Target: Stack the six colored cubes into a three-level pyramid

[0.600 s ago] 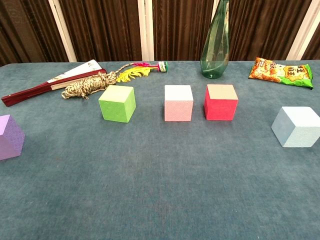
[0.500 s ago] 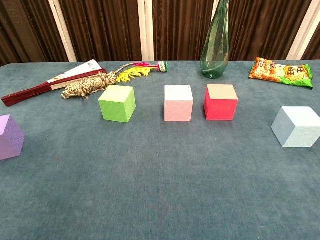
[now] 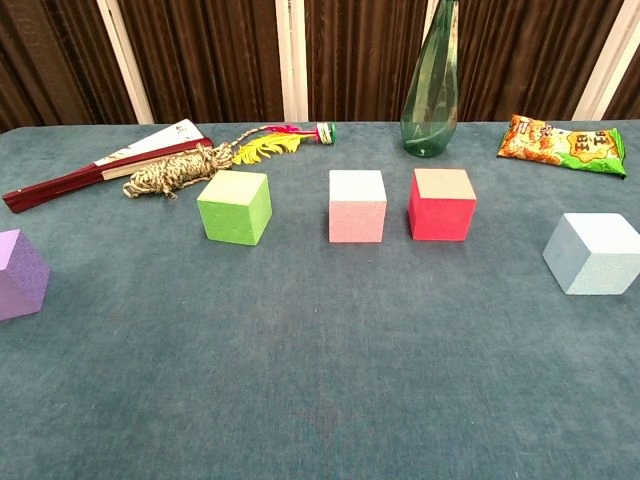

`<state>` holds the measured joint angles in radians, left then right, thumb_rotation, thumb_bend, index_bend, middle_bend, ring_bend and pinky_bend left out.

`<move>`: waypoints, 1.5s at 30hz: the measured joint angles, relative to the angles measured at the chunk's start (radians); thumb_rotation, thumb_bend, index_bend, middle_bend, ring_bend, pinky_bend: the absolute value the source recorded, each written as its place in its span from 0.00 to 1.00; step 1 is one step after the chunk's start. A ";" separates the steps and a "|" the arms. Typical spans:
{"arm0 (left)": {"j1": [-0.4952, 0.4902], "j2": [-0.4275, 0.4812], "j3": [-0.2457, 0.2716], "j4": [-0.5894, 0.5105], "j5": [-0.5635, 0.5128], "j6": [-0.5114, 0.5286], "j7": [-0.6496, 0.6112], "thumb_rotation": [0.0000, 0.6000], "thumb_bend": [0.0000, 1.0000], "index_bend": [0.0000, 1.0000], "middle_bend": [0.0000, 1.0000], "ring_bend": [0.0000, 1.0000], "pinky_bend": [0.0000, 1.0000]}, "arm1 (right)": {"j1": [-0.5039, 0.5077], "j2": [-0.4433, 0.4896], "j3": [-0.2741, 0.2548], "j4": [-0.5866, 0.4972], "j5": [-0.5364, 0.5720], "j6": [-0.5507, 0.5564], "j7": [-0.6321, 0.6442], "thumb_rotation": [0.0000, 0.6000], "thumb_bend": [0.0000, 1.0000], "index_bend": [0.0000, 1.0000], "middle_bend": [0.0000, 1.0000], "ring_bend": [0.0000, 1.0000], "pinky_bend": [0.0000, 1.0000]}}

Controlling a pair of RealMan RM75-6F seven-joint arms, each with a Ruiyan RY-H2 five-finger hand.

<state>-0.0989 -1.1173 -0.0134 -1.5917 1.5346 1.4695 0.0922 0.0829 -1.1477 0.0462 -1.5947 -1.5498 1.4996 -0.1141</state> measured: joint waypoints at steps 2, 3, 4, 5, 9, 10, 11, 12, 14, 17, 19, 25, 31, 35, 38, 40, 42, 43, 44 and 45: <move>-0.001 0.001 0.001 -0.002 -0.003 -0.005 0.000 1.00 0.00 0.00 0.00 0.00 0.03 | 0.000 0.000 0.000 -0.001 0.003 -0.001 0.002 1.00 0.31 0.00 0.00 0.00 0.00; -0.002 0.003 0.001 -0.002 -0.004 -0.009 0.003 1.00 0.00 0.00 0.00 0.00 0.03 | 0.000 0.000 0.000 -0.003 0.006 -0.003 0.004 1.00 0.31 0.00 0.00 0.00 0.00; -0.003 0.004 0.002 -0.003 -0.005 -0.011 0.006 1.00 0.00 0.00 0.00 0.00 0.03 | -0.001 0.001 0.001 -0.005 0.008 -0.004 0.007 1.00 0.31 0.00 0.00 0.00 0.00; -0.003 0.005 0.003 -0.003 -0.005 -0.013 0.008 1.00 0.00 0.00 0.00 0.00 0.03 | -0.001 0.002 0.001 -0.007 0.009 -0.004 0.009 1.00 0.31 0.00 0.00 0.00 0.00; -0.004 0.007 0.005 -0.008 -0.003 -0.014 0.021 1.00 0.00 0.00 0.00 0.00 0.03 | -0.001 0.000 0.005 -0.010 0.014 -0.004 0.013 1.00 0.30 0.00 0.00 0.00 0.00; -0.004 0.007 0.005 -0.009 -0.002 -0.013 0.023 1.00 0.00 0.00 0.00 0.00 0.03 | 0.000 -0.001 0.006 -0.010 0.016 -0.007 0.013 1.00 0.30 0.00 0.00 0.00 0.00; -0.004 0.007 0.004 -0.010 -0.002 -0.012 0.025 1.00 0.00 0.00 0.00 0.00 0.03 | 0.001 -0.002 0.006 -0.010 0.020 -0.010 0.013 1.00 0.30 0.00 0.00 0.00 0.00; -0.005 0.007 0.002 -0.011 -0.002 -0.011 0.027 1.00 0.00 0.00 0.00 0.00 0.03 | 0.002 -0.002 0.007 -0.012 0.026 -0.016 0.016 1.00 0.30 0.00 0.00 0.00 0.00; -0.008 0.009 -0.001 -0.019 -0.003 -0.011 0.028 1.00 0.00 0.00 0.00 0.00 0.05 | 0.004 -0.001 0.009 -0.018 0.035 -0.024 0.023 1.00 0.30 0.00 0.00 0.00 0.00; -0.015 0.015 -0.012 -0.041 -0.006 -0.011 0.034 1.00 0.00 0.00 0.00 0.00 0.09 | 0.007 0.000 0.014 -0.025 0.046 -0.033 0.038 1.00 0.30 0.00 0.00 0.00 0.00; -0.026 0.023 -0.022 -0.067 -0.011 -0.020 0.046 1.00 0.00 0.00 0.00 0.00 0.11 | 0.011 0.000 0.016 -0.027 0.051 -0.042 0.048 1.00 0.30 0.00 0.00 0.00 0.00; -0.103 0.064 -0.077 -0.198 -0.078 -0.118 0.122 1.00 0.01 0.00 0.09 0.03 0.13 | 0.022 0.002 0.019 -0.037 0.062 -0.067 0.069 1.00 0.30 0.00 0.00 0.00 0.00; -0.239 0.090 -0.168 -0.283 -0.232 -0.268 0.232 1.00 0.01 0.00 0.14 0.05 0.14 | 0.028 0.006 0.020 -0.045 0.072 -0.084 0.088 1.00 0.30 0.00 0.00 0.00 0.00; -0.344 0.083 -0.222 -0.287 -0.352 -0.362 0.315 1.00 0.01 0.00 0.16 0.05 0.14 | 0.031 0.011 0.021 -0.051 0.084 -0.096 0.101 1.00 0.30 0.00 0.00 0.00 0.00; -0.429 0.061 -0.253 -0.269 -0.444 -0.427 0.380 1.00 0.01 0.00 0.17 0.05 0.15 | 0.033 0.014 0.023 -0.054 0.093 -0.104 0.110 1.00 0.30 0.00 0.00 0.00 0.00; -0.486 0.037 -0.268 -0.247 -0.508 -0.468 0.422 1.00 0.01 0.00 0.18 0.06 0.16 | 0.034 0.016 0.025 -0.055 0.099 -0.108 0.115 1.00 0.30 0.00 0.00 0.00 0.00; -0.541 0.009 -0.278 -0.219 -0.571 -0.503 0.463 1.00 0.01 0.00 0.20 0.06 0.16 | 0.035 0.019 0.026 -0.057 0.105 -0.112 0.119 1.00 0.30 0.00 0.00 0.00 0.00; -0.564 -0.005 -0.281 -0.205 -0.596 -0.517 0.480 1.00 0.01 0.00 0.21 0.06 0.16 | 0.036 0.019 0.027 -0.057 0.106 -0.113 0.121 1.00 0.30 0.00 0.00 0.00 0.00; -0.587 -0.018 -0.282 -0.190 -0.621 -0.530 0.497 1.00 0.01 0.00 0.21 0.06 0.16 | 0.036 0.020 0.027 -0.058 0.108 -0.114 0.123 1.00 0.30 0.00 0.00 0.00 0.00; -0.617 -0.036 -0.283 -0.169 -0.654 -0.547 0.520 1.00 0.01 0.00 0.22 0.06 0.16 | 0.036 0.021 0.027 -0.058 0.110 -0.116 0.125 1.00 0.30 0.00 0.00 0.00 0.00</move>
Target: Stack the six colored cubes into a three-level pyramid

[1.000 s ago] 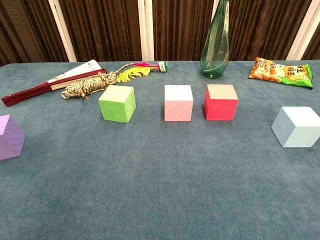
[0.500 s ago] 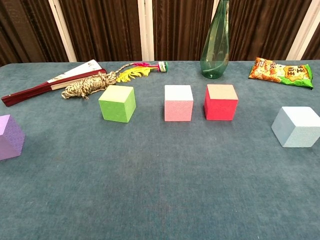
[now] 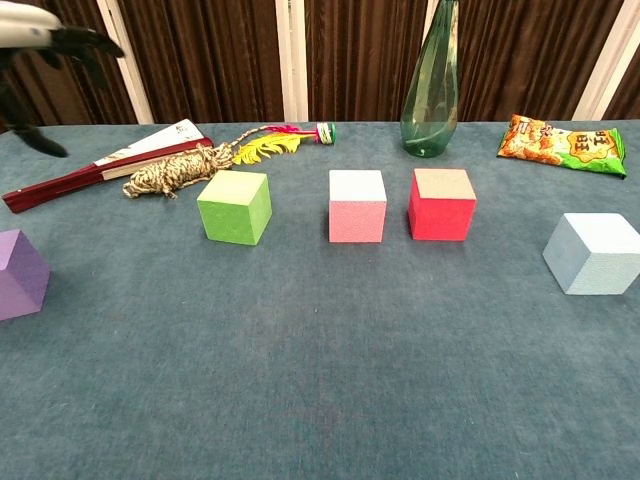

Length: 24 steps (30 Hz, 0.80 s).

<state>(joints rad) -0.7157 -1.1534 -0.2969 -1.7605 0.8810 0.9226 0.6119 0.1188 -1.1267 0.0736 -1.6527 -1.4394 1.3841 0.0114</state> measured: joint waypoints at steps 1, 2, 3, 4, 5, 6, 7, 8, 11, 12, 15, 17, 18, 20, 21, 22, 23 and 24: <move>-0.022 -0.014 0.000 0.016 -0.023 -0.012 0.017 1.00 0.01 0.00 0.22 0.06 0.16 | 0.000 0.001 0.000 0.000 0.002 -0.001 0.002 1.00 0.30 0.00 0.00 0.00 0.00; -0.043 -0.027 0.001 0.032 -0.044 -0.023 0.033 1.00 0.01 0.00 0.22 0.06 0.16 | 0.000 0.002 0.001 0.000 0.004 -0.002 0.004 1.00 0.30 0.00 0.00 0.00 0.00; -0.070 -0.046 0.003 0.055 -0.070 -0.037 0.054 1.00 0.01 0.00 0.23 0.06 0.16 | 0.000 0.003 0.002 -0.001 0.008 -0.004 0.006 1.00 0.30 0.00 0.00 0.00 0.00; -0.089 -0.061 0.006 0.071 -0.088 -0.045 0.069 1.00 0.01 0.00 0.23 0.06 0.16 | 0.001 0.004 0.002 -0.001 0.010 -0.006 0.009 1.00 0.30 0.00 0.00 0.00 0.00; -0.106 -0.076 0.009 0.088 -0.105 -0.052 0.082 1.00 0.01 0.00 0.24 0.06 0.16 | 0.001 0.005 0.003 -0.002 0.013 -0.007 0.011 1.00 0.30 0.00 0.00 0.00 0.00; -0.128 -0.095 0.013 0.109 -0.124 -0.061 0.095 1.00 0.01 0.00 0.24 0.06 0.16 | 0.000 0.007 0.003 -0.003 0.016 -0.009 0.014 1.00 0.30 0.00 0.00 0.00 0.00; -0.142 -0.108 0.016 0.125 -0.136 -0.066 0.102 1.00 0.02 0.00 0.24 0.06 0.16 | 0.000 0.008 0.004 -0.003 0.018 -0.010 0.016 1.00 0.30 0.00 0.00 0.00 0.00; -0.155 -0.121 0.019 0.140 -0.147 -0.071 0.106 1.00 0.02 0.00 0.24 0.06 0.16 | 0.000 0.009 0.004 -0.004 0.019 -0.011 0.018 1.00 0.30 0.00 0.00 0.00 0.00; -0.193 -0.163 0.029 0.188 -0.181 -0.087 0.118 1.00 0.02 0.00 0.24 0.06 0.16 | 0.000 0.012 0.004 -0.005 0.022 -0.013 0.021 1.00 0.31 0.00 0.00 0.00 0.00; -0.206 -0.177 0.033 0.206 -0.192 -0.093 0.121 1.00 0.02 0.00 0.24 0.06 0.16 | 0.000 0.013 0.004 -0.005 0.024 -0.014 0.022 1.00 0.30 0.00 0.00 0.00 0.00; -0.239 -0.216 0.044 0.253 -0.217 -0.109 0.128 1.00 0.02 0.00 0.24 0.06 0.16 | 0.001 0.015 0.005 -0.007 0.028 -0.018 0.025 1.00 0.30 0.00 0.00 0.00 0.00; -0.259 -0.239 0.051 0.280 -0.229 -0.117 0.131 1.00 0.02 0.00 0.23 0.06 0.16 | 0.001 0.016 0.005 -0.008 0.030 -0.020 0.027 1.00 0.31 0.00 0.00 0.00 0.00; -0.271 -0.255 0.057 0.297 -0.236 -0.122 0.133 1.00 0.02 0.00 0.22 0.06 0.16 | 0.002 0.016 0.005 -0.008 0.031 -0.020 0.028 1.00 0.30 0.00 0.00 0.00 0.00; -0.289 -0.275 0.065 0.320 -0.245 -0.129 0.135 1.00 0.02 0.00 0.22 0.06 0.16 | 0.002 0.017 0.006 -0.009 0.033 -0.022 0.031 1.00 0.30 0.00 0.00 0.00 0.00; -0.298 -0.286 0.070 0.334 -0.250 -0.133 0.136 1.00 0.02 0.00 0.21 0.06 0.16 | 0.002 0.018 0.006 -0.010 0.034 -0.024 0.033 1.00 0.30 0.00 0.00 0.00 0.00; -0.305 -0.294 0.073 0.343 -0.253 -0.135 0.136 1.00 0.02 0.00 0.21 0.06 0.16 | 0.003 0.018 0.006 -0.010 0.035 -0.025 0.034 1.00 0.30 0.00 0.00 0.00 0.00; -0.310 -0.302 0.075 0.353 -0.255 -0.137 0.135 1.00 0.02 0.00 0.20 0.06 0.16 | 0.003 0.018 0.006 -0.011 0.035 -0.026 0.036 1.00 0.30 0.00 0.00 0.00 0.00; -0.317 -0.312 0.079 0.366 -0.258 -0.139 0.134 1.00 0.03 0.00 0.19 0.06 0.16 | 0.003 0.019 0.006 -0.012 0.035 -0.026 0.037 1.00 0.30 0.00 0.00 0.00 0.00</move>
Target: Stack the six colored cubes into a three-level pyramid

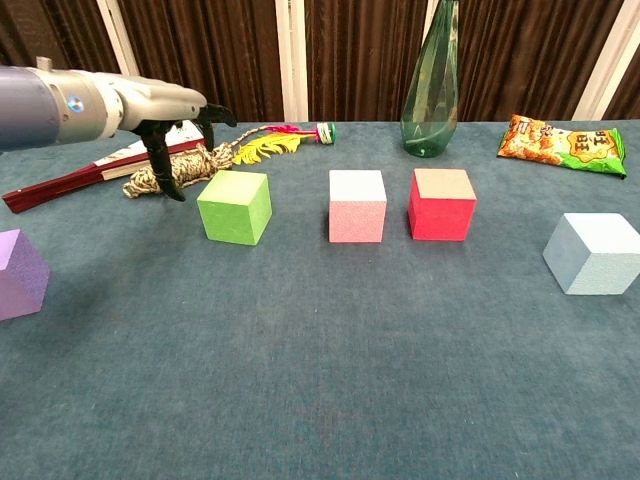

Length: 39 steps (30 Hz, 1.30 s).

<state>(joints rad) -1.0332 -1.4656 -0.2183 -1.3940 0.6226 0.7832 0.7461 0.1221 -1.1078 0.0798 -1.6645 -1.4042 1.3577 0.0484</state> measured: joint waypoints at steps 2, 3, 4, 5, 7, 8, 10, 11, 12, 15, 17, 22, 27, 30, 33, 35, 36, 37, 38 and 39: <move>-0.013 -0.015 0.005 0.021 -0.007 -0.007 0.000 1.00 0.03 0.00 0.19 0.06 0.16 | 0.001 0.000 0.000 -0.001 0.000 -0.001 0.001 1.00 0.31 0.00 0.00 0.00 0.00; -0.023 -0.026 0.008 0.036 -0.012 -0.011 0.000 1.00 0.03 0.00 0.19 0.06 0.16 | 0.001 0.000 -0.001 -0.001 0.000 -0.003 0.001 1.00 0.30 0.00 0.00 0.00 0.00; -0.031 -0.035 0.009 0.047 -0.015 -0.015 0.001 1.00 0.03 0.00 0.19 0.06 0.16 | 0.002 0.000 -0.001 -0.002 0.000 -0.005 0.001 1.00 0.30 0.00 0.00 0.00 0.00; -0.039 -0.045 0.011 0.058 -0.019 -0.019 0.001 1.00 0.03 0.00 0.19 0.06 0.16 | 0.002 0.001 -0.001 -0.002 0.000 -0.006 0.001 1.00 0.30 0.00 0.00 0.00 0.00; -0.057 -0.066 0.013 0.081 -0.027 -0.027 0.000 1.00 0.03 0.00 0.19 0.06 0.16 | 0.003 0.001 -0.001 -0.003 0.001 -0.007 0.002 1.00 0.30 0.00 0.00 0.00 0.00; -0.064 -0.074 0.014 0.090 -0.030 -0.031 -0.001 1.00 0.03 0.00 0.19 0.06 0.16 | 0.003 0.001 -0.001 -0.003 0.002 -0.008 0.003 1.00 0.30 0.00 0.00 0.00 0.00; -0.078 -0.092 0.018 0.107 -0.038 -0.038 -0.003 1.00 0.03 0.00 0.19 0.06 0.16 | 0.004 0.001 0.000 -0.004 0.004 -0.009 0.005 1.00 0.30 0.00 0.00 0.00 0.00; -0.082 -0.098 0.021 0.114 -0.042 -0.041 -0.004 1.00 0.03 0.00 0.19 0.06 0.16 | 0.004 0.001 0.000 -0.004 0.005 -0.009 0.006 1.00 0.30 0.00 0.00 0.00 0.00; -0.087 -0.106 0.025 0.122 -0.046 -0.043 -0.005 1.00 0.04 0.00 0.20 0.06 0.16 | 0.004 0.001 0.000 -0.004 0.006 -0.010 0.007 1.00 0.30 0.00 0.00 0.00 0.00; -0.097 -0.125 0.035 0.142 -0.055 -0.047 -0.007 1.00 0.06 0.00 0.22 0.06 0.16 | 0.004 0.003 0.001 -0.004 0.006 -0.010 0.011 1.00 0.30 0.00 0.00 0.00 0.00; -0.101 -0.140 0.041 0.155 -0.062 -0.047 -0.011 1.00 0.12 0.00 0.25 0.06 0.17 | 0.004 0.003 0.001 -0.004 0.006 -0.010 0.014 1.00 0.30 0.00 0.00 0.00 0.00; -0.106 -0.162 0.055 0.172 -0.068 -0.040 -0.021 1.00 0.32 0.07 0.40 0.10 0.20 | 0.003 0.004 0.002 -0.004 0.009 -0.010 0.020 1.00 0.30 0.00 0.00 0.00 0.00; -0.102 -0.174 0.047 0.168 -0.074 -0.004 -0.042 1.00 0.34 0.09 0.42 0.12 0.20 | 0.002 0.007 0.002 -0.004 0.012 -0.009 0.025 1.00 0.30 0.00 0.00 0.00 0.00; -0.100 -0.180 0.033 0.154 -0.086 0.024 -0.052 1.00 0.34 0.09 0.42 0.12 0.20 | 0.001 0.008 0.002 -0.006 0.013 -0.010 0.028 1.00 0.31 0.00 0.00 0.00 0.00; -0.101 -0.186 0.017 0.135 -0.096 0.053 -0.059 1.00 0.34 0.10 0.42 0.12 0.20 | 0.001 0.009 0.002 -0.008 0.012 -0.010 0.030 1.00 0.30 0.00 0.00 0.00 0.00; -0.102 -0.190 0.006 0.123 -0.102 0.070 -0.062 1.00 0.34 0.10 0.42 0.12 0.20 | 0.001 0.010 0.001 -0.008 0.012 -0.010 0.032 1.00 0.30 0.00 0.00 0.00 0.00; -0.103 -0.193 -0.002 0.115 -0.109 0.079 -0.065 1.00 0.34 0.10 0.42 0.12 0.20 | 0.001 0.010 0.001 -0.008 0.011 -0.010 0.034 1.00 0.31 0.00 0.00 0.00 0.00; -0.104 -0.194 -0.007 0.110 -0.115 0.084 -0.066 1.00 0.34 0.10 0.42 0.12 0.20 | 0.001 0.011 0.001 -0.009 0.011 -0.010 0.035 1.00 0.31 0.00 0.00 0.00 0.00; -0.106 -0.196 -0.012 0.106 -0.122 0.086 -0.067 1.00 0.34 0.10 0.42 0.12 0.20 | 0.001 0.011 0.001 -0.009 0.011 -0.011 0.036 1.00 0.30 0.00 0.00 0.00 0.00; -0.108 -0.198 -0.017 0.102 -0.132 0.088 -0.067 1.00 0.34 0.10 0.42 0.12 0.20 | 0.001 0.012 0.001 -0.010 0.011 -0.012 0.038 1.00 0.30 0.00 0.00 0.00 0.00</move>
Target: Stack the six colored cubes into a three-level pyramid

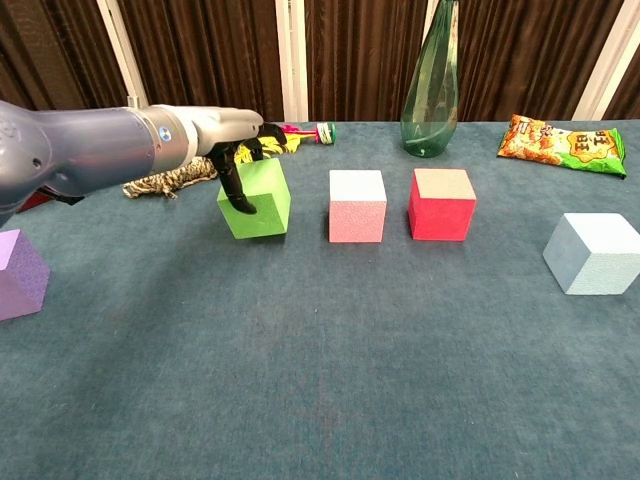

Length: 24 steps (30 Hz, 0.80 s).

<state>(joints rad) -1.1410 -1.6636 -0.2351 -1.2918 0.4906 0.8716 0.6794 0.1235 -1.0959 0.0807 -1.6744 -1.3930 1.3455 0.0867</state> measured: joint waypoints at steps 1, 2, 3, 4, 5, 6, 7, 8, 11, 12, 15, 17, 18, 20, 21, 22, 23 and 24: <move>-0.002 -0.002 -0.004 -0.002 -0.008 0.001 0.001 1.00 0.34 0.10 0.42 0.12 0.20 | 0.000 0.001 0.000 0.000 0.000 -0.001 0.002 1.00 0.30 0.00 0.00 0.00 0.00; -0.005 -0.003 -0.007 -0.003 -0.017 0.002 0.002 1.00 0.34 0.10 0.42 0.12 0.20 | 0.000 0.001 0.000 -0.001 0.000 -0.001 0.003 1.00 0.30 0.00 0.00 0.00 0.00; -0.009 -0.006 -0.012 -0.004 -0.027 0.003 0.005 1.00 0.34 0.10 0.42 0.12 0.20 | 0.001 0.001 -0.001 -0.001 -0.001 -0.002 0.004 1.00 0.30 0.00 0.00 0.00 0.00; -0.012 -0.009 -0.014 -0.004 -0.037 0.002 0.007 1.00 0.34 0.10 0.42 0.12 0.20 | 0.001 0.002 -0.001 -0.002 -0.001 -0.003 0.006 1.00 0.31 0.00 0.00 0.00 0.00; -0.015 -0.011 -0.017 -0.002 -0.047 0.001 0.009 1.00 0.34 0.10 0.42 0.12 0.20 | 0.001 0.002 -0.001 -0.002 -0.001 -0.003 0.008 1.00 0.30 0.00 0.00 0.00 0.00; -0.019 -0.015 -0.021 0.000 -0.064 0.000 0.013 1.00 0.34 0.10 0.42 0.12 0.20 | 0.001 0.003 -0.001 -0.003 -0.002 -0.005 0.010 1.00 0.30 0.00 0.00 0.00 0.00; -0.022 -0.019 -0.024 0.002 -0.079 -0.001 0.015 1.00 0.34 0.10 0.42 0.12 0.20 | 0.002 0.004 -0.002 -0.003 -0.003 -0.006 0.012 1.00 0.30 0.00 0.00 0.00 0.00; -0.026 -0.022 -0.029 0.004 -0.095 -0.002 0.018 1.00 0.34 0.10 0.42 0.12 0.20 | 0.002 0.004 -0.002 -0.003 -0.003 -0.006 0.014 1.00 0.30 0.00 0.00 0.00 0.00; -0.046 -0.037 -0.046 0.021 -0.152 -0.006 0.030 1.00 0.34 0.10 0.42 0.12 0.20 | 0.002 0.006 -0.002 -0.004 -0.003 -0.009 0.020 1.00 0.30 0.00 0.00 0.00 0.00; -0.056 -0.043 -0.052 0.032 -0.168 -0.007 0.037 1.00 0.34 0.10 0.42 0.12 0.20 | 0.003 0.006 -0.002 -0.004 -0.003 -0.010 0.022 1.00 0.30 0.00 0.00 0.00 0.00; -0.076 -0.056 -0.060 0.060 -0.193 -0.010 0.057 1.00 0.34 0.10 0.42 0.12 0.20 | 0.003 0.007 -0.002 -0.005 -0.001 -0.013 0.028 1.00 0.31 0.00 0.00 0.00 0.00; -0.086 -0.061 -0.062 0.076 -0.203 -0.013 0.068 1.00 0.34 0.10 0.42 0.12 0.20 | 0.004 0.008 -0.002 -0.005 -0.001 -0.015 0.031 1.00 0.31 0.00 0.00 0.00 0.00; -0.091 -0.065 -0.063 0.086 -0.209 -0.015 0.072 1.00 0.34 0.10 0.42 0.12 0.20 | 0.004 0.009 -0.002 -0.005 -0.001 -0.015 0.033 1.00 0.30 0.00 0.00 0.00 0.00; -0.098 -0.071 -0.065 0.100 -0.217 -0.020 0.078 1.00 0.34 0.10 0.42 0.12 0.20 | 0.005 0.009 -0.003 -0.005 -0.001 -0.017 0.036 1.00 0.30 0.00 0.00 0.00 0.00; -0.103 -0.075 -0.065 0.109 -0.222 -0.025 0.082 1.00 0.34 0.09 0.42 0.12 0.20 | 0.005 0.009 -0.003 -0.005 -0.001 -0.018 0.037 1.00 0.31 0.00 0.00 0.00 0.00; -0.106 -0.077 -0.065 0.115 -0.225 -0.028 0.086 1.00 0.34 0.09 0.42 0.12 0.20 | 0.006 0.010 -0.003 -0.005 -0.001 -0.019 0.038 1.00 0.31 0.00 0.00 0.00 0.00; -0.110 -0.080 -0.065 0.120 -0.229 -0.031 0.090 1.00 0.34 0.09 0.42 0.12 0.20 | 0.006 0.010 -0.002 -0.005 0.000 -0.020 0.040 1.00 0.31 0.00 0.00 0.00 0.00; -0.114 -0.083 -0.064 0.127 -0.234 -0.035 0.096 1.00 0.34 0.09 0.42 0.12 0.20 | 0.007 0.010 -0.002 -0.005 0.001 -0.021 0.042 1.00 0.31 0.00 0.00 0.00 0.00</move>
<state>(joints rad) -1.2553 -1.7470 -0.2990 -1.1647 0.2567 0.8364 0.7754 0.1301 -1.0856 0.0787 -1.6799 -1.3921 1.3242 0.1287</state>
